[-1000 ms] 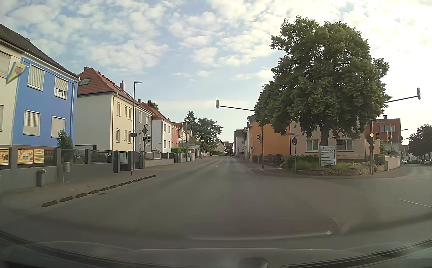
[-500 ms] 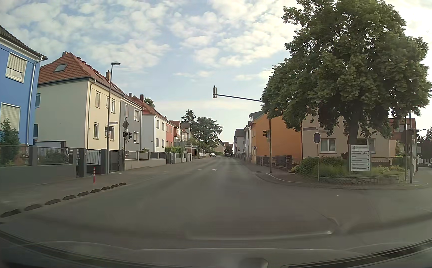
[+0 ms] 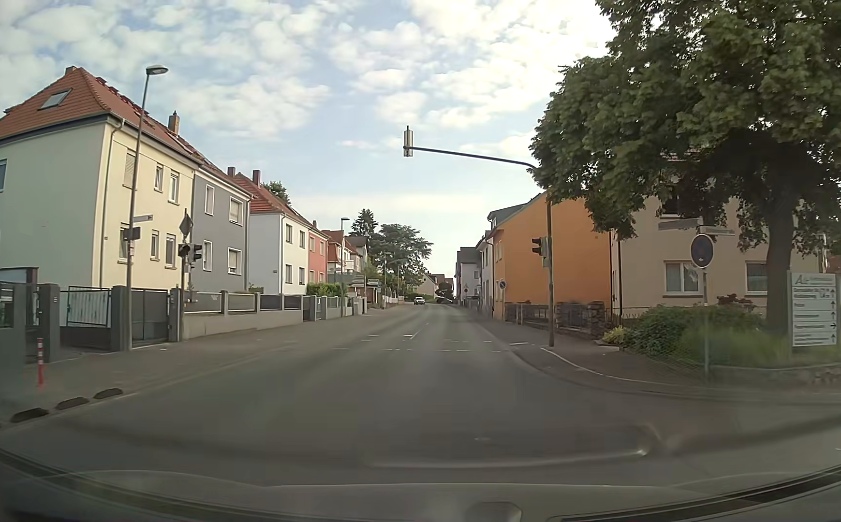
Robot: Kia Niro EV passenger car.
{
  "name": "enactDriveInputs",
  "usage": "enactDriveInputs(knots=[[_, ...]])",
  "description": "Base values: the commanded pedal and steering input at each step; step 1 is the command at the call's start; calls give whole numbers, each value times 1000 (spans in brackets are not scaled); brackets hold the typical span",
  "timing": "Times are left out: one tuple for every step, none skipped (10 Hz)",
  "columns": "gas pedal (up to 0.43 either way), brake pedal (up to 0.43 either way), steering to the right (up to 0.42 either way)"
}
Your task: Follow the waypoints while adhering to traffic rules and regulations
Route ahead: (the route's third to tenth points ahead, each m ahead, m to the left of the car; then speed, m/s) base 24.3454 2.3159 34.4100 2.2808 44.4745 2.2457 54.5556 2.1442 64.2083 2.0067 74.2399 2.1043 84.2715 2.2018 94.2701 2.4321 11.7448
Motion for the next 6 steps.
enactDriveInputs(knots=[[20,18,3],[20,12,3],[20,18,3],[20,18,3],[20,18,3],[20,12,3]])
